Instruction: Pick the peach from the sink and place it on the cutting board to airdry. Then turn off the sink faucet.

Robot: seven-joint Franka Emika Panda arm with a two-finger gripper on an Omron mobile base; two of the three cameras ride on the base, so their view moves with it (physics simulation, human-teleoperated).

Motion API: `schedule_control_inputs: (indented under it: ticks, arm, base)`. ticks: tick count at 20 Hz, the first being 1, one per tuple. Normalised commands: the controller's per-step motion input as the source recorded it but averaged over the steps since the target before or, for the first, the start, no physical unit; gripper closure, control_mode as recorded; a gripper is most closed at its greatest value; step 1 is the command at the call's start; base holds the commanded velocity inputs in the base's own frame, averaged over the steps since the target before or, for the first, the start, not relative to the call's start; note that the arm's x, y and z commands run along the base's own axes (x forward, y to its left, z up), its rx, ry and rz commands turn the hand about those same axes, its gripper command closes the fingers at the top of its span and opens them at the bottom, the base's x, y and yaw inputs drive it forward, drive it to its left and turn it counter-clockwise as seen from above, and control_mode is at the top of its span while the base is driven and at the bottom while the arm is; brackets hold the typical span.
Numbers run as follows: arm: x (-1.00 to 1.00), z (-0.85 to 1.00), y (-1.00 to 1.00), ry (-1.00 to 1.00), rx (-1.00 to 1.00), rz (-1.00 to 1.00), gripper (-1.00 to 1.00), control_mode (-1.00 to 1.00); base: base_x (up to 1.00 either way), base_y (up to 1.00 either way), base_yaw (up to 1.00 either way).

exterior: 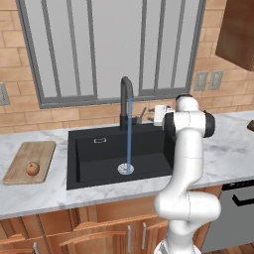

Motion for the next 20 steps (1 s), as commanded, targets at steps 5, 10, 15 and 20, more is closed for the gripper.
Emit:
schedule_control_inputs:
  ticks: [5,10,15,20]
  arm:
    - [0.25,-0.06,0.0,0.03,0.0,0.0,-1.0,-1.0]
    - [0.22,-0.13,0.0,0.05,0.0,-0.01,-1.0,-1.0]
    - [0.17,-0.17,0.08,0.06,0.0,0.0,-1.0,-1.0]
    - [0.22,-0.04,0.25,0.02,0.0,0.0,-1.0,-1.0]
  base:
    - [0.0,0.0,0.0]
    - [0.0,0.0,0.0]
    - [0.0,0.0,0.0]
    - [0.0,0.0,0.0]
